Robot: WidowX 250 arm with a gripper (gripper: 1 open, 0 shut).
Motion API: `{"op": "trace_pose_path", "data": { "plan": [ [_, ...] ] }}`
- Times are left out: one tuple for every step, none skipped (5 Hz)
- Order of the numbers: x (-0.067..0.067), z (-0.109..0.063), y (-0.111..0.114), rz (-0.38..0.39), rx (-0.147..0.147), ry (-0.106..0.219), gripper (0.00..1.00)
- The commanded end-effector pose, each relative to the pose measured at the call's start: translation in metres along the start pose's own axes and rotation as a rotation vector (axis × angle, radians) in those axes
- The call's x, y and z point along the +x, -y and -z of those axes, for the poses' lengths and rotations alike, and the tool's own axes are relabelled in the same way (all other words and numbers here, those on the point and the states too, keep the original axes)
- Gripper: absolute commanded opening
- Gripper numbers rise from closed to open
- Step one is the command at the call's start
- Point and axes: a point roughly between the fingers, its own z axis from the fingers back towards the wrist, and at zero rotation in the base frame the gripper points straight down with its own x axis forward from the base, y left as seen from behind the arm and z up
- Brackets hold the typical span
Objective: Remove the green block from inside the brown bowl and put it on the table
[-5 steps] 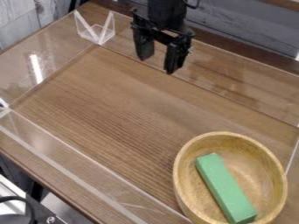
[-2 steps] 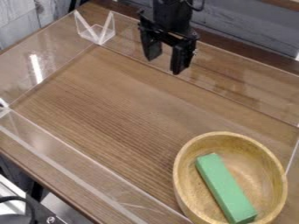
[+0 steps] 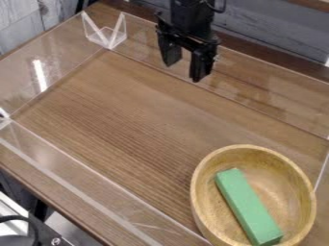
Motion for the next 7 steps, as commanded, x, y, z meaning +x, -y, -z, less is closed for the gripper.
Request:
{"op": "trace_pose_path", "data": {
  "plan": [
    [0.009,-0.013,-0.001,0.016,0.011,0.057,1.00],
    [0.011,-0.012,-0.002,0.028,0.008,0.066,1.00],
    [0.013,-0.012,-0.003,0.040,0.004,0.074,1.00],
    [0.015,-0.012,-0.004,0.053,0.000,0.081,1.00],
    [0.016,-0.012,-0.006,0.067,-0.004,0.088,1.00],
    [0.018,-0.013,-0.008,0.082,-0.007,0.095,1.00],
    [0.019,-0.013,-0.011,0.098,-0.008,0.103,1.00]
  ]
}}
